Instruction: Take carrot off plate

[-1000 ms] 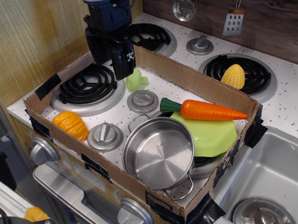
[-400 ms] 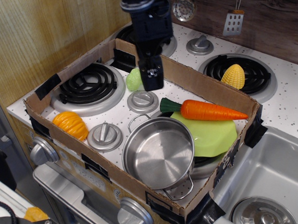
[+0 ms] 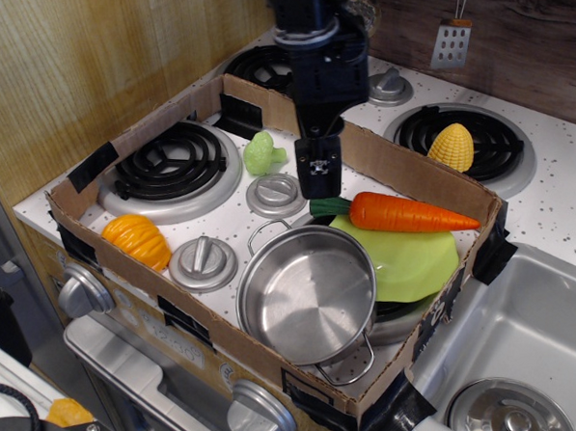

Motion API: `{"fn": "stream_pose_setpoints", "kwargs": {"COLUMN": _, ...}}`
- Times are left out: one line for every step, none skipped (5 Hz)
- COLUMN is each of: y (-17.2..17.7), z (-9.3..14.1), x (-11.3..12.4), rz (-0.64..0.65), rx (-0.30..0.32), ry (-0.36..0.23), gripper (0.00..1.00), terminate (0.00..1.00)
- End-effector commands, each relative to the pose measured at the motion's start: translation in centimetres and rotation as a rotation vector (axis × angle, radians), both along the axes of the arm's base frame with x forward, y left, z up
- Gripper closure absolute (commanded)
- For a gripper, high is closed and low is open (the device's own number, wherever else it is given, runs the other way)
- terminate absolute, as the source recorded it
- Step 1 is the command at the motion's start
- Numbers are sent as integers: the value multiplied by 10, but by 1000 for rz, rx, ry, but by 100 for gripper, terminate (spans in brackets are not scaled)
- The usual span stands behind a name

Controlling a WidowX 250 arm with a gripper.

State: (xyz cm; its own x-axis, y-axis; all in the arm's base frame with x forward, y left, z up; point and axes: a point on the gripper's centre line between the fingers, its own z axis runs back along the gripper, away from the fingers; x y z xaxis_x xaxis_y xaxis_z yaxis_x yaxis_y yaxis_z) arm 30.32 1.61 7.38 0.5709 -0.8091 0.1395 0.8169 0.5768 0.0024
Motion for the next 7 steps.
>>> {"fn": "stream_pose_setpoints", "kwargs": {"y": -9, "z": -14, "x": 5, "rz": -27, "rx": 11, "ry": -7, "gripper": 0, "terminate": 0}}
{"fn": "stream_pose_setpoints", "kwargs": {"y": -14, "z": -22, "x": 9, "rz": -26, "rx": 17, "ry": -29, "gripper": 0, "terminate": 0}}
{"fn": "stream_pose_setpoints", "kwargs": {"y": -21, "z": -28, "x": 16, "rz": -25, "rx": 15, "ry": -62, "gripper": 0, "terminate": 0}}
{"fn": "stream_pose_setpoints", "kwargs": {"y": -24, "z": -34, "x": 20, "rz": -39, "rx": 0, "ry": -78, "gripper": 0, "terminate": 0}}
{"fn": "stream_pose_setpoints", "kwargs": {"y": -25, "z": -43, "x": 20, "rz": -13, "rx": -30, "ry": -114, "gripper": 0, "terminate": 0}}
{"fn": "stream_pose_setpoints", "kwargs": {"y": -24, "z": -47, "x": 18, "rz": 4, "rx": -51, "ry": -127, "gripper": 100, "terminate": 0}}
{"fn": "stream_pose_setpoints", "kwargs": {"y": -25, "z": -42, "x": 13, "rz": 55, "rx": -6, "ry": -179, "gripper": 100, "terminate": 0}}
